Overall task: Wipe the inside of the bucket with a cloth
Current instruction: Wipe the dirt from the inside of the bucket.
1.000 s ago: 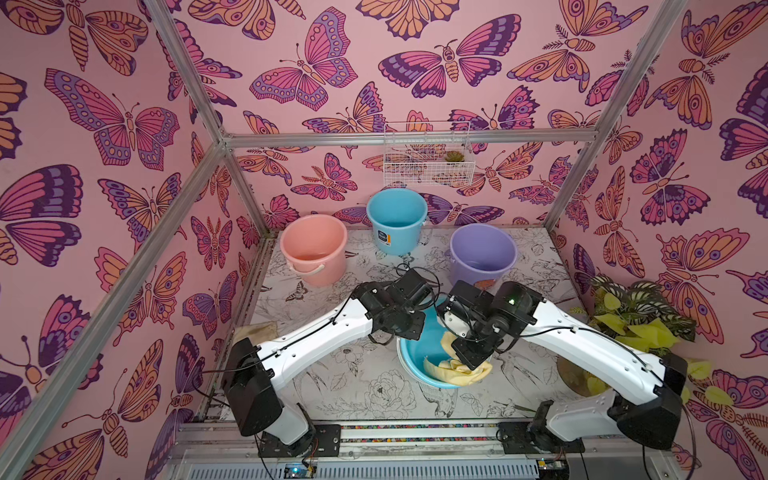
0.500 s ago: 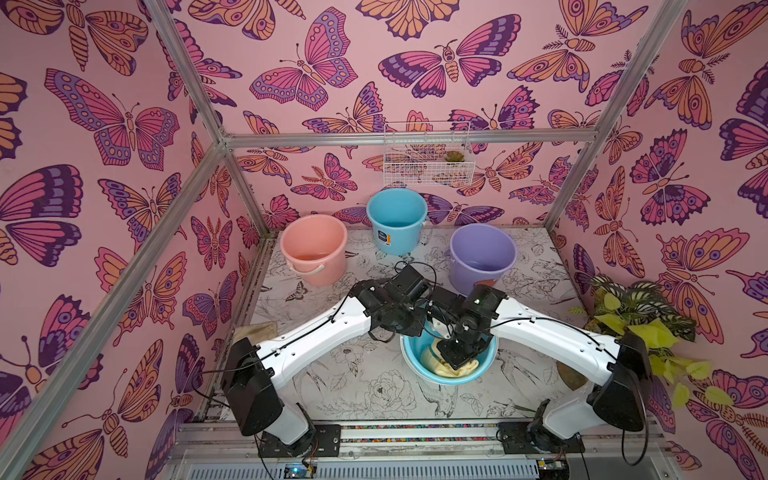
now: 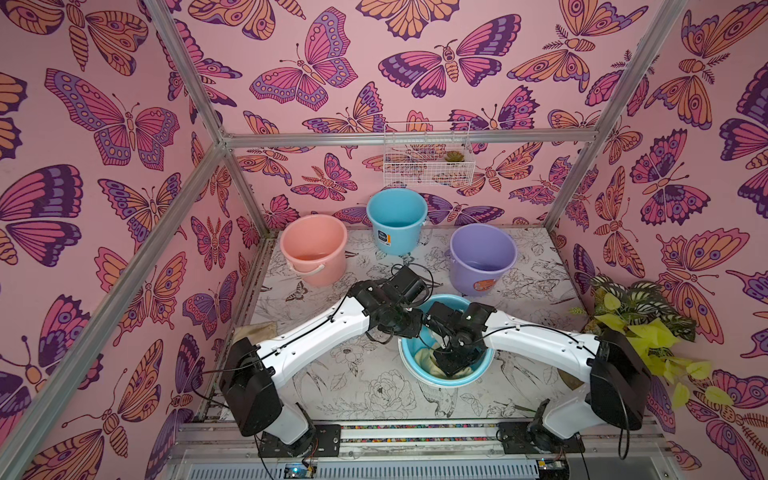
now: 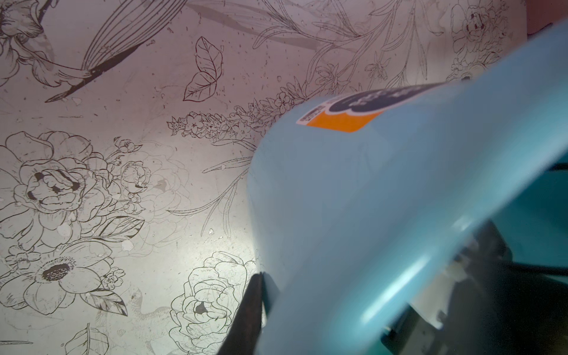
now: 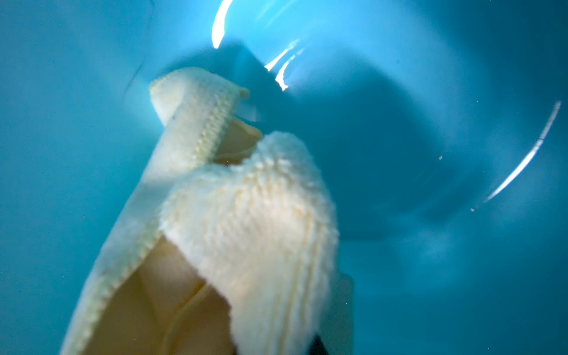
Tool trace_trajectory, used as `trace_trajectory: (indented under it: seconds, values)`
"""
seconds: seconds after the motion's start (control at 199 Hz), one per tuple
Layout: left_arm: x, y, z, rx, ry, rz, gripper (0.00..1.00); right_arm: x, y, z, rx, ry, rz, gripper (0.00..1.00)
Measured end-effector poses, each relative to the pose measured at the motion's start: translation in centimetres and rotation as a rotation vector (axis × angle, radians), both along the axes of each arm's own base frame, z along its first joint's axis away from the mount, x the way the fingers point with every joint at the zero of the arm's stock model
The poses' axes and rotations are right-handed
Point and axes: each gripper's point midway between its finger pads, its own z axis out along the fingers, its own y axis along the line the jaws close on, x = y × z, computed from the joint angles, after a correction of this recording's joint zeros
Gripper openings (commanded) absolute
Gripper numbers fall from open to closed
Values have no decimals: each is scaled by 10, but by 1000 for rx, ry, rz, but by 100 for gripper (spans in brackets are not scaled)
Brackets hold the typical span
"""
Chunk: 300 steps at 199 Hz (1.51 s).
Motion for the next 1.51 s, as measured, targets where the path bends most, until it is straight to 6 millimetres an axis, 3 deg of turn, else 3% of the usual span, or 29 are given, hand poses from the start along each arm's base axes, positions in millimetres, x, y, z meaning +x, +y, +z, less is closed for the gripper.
trace_trajectory:
  seconds: [0.226, 0.512, 0.673, 0.919, 1.07, 1.276, 1.507]
  values:
    - [0, 6, -8, 21, 8, 14, 0, 9, 13, -29, 14, -8, -29, 0]
    - [2, 8, -10, 29, 4, 22, 0, 11, 23, -31, 89, 23, -89, 0]
    - [4, 2, -4, -8, -7, 18, 0, 9, 24, -7, 168, 39, -140, 0]
    - [7, -5, 5, -53, -27, 15, 0, 1, 37, 72, 351, 29, -162, 0]
    - [8, -6, 5, -59, -30, 14, 0, -10, 42, 104, 455, 59, -193, 0]
    - [6, -7, 6, -68, -21, 7, 0, -15, 59, 118, 592, 131, -280, 0]
    - [2, -1, 2, -38, -5, 2, 0, 0, 81, 98, 678, 183, -419, 0]
